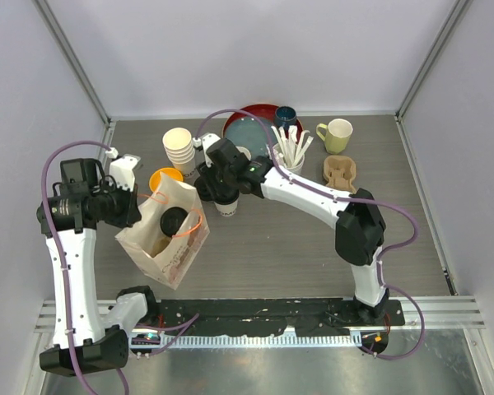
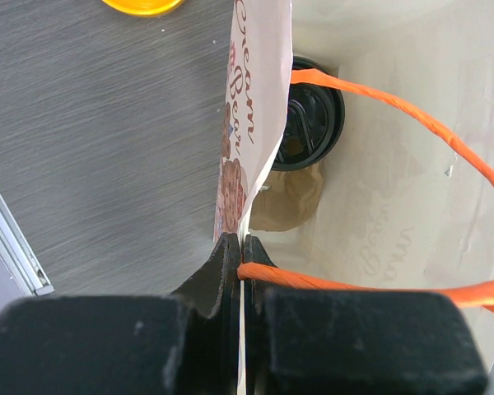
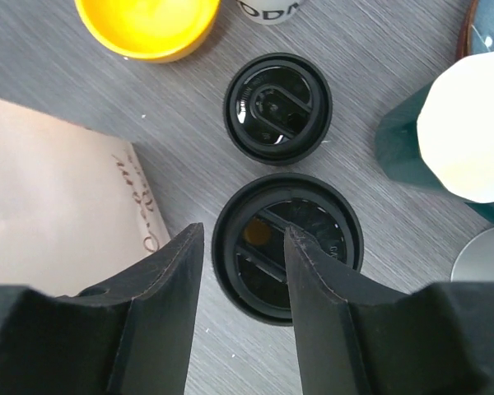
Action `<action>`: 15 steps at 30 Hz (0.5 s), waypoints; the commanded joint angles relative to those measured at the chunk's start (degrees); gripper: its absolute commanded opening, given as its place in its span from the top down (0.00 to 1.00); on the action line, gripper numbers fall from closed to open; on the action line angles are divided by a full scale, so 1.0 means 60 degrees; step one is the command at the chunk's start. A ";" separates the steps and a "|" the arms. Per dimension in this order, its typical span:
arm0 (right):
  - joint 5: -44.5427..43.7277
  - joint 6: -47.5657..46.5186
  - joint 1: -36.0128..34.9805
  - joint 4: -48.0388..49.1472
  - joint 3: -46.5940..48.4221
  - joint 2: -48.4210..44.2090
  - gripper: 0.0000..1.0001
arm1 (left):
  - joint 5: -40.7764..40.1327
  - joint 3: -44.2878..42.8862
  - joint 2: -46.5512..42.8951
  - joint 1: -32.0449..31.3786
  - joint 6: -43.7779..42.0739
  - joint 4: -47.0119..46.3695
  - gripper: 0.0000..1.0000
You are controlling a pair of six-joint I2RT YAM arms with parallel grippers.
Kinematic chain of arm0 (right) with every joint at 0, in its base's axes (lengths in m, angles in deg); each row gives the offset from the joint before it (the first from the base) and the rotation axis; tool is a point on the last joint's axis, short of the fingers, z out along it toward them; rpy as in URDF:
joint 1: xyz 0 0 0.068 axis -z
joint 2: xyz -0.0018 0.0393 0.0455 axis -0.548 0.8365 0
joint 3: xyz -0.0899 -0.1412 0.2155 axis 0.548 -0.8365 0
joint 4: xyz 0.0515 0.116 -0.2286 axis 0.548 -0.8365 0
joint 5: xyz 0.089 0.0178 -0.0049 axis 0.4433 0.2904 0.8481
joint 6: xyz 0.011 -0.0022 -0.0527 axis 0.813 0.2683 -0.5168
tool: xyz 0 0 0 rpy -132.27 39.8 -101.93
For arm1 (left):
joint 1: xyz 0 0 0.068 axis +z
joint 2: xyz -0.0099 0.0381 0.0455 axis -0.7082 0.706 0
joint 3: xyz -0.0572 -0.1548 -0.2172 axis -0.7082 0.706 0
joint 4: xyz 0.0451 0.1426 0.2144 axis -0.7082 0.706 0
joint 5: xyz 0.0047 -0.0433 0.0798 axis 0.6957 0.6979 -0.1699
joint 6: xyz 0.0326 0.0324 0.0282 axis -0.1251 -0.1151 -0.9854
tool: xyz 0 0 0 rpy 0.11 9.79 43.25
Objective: Pack the takeout coffee
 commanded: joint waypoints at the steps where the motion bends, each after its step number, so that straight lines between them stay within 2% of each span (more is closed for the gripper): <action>1: -0.0798 0.0206 -0.0033 0.0120 0.0687 0.0276 0.51 | -0.0104 0.0102 -0.0142 -0.0012 -0.0099 0.1022 1.00; 11: -0.0960 0.0089 -0.0209 0.0032 0.0820 0.0833 0.53 | -0.0163 0.0116 -0.0172 -0.0012 -0.0172 0.1022 1.00; 15: -0.1178 0.0016 -0.0326 -0.0085 0.0864 0.0921 0.57 | -0.0090 0.0102 -0.0186 -0.0012 -0.0187 0.1022 1.00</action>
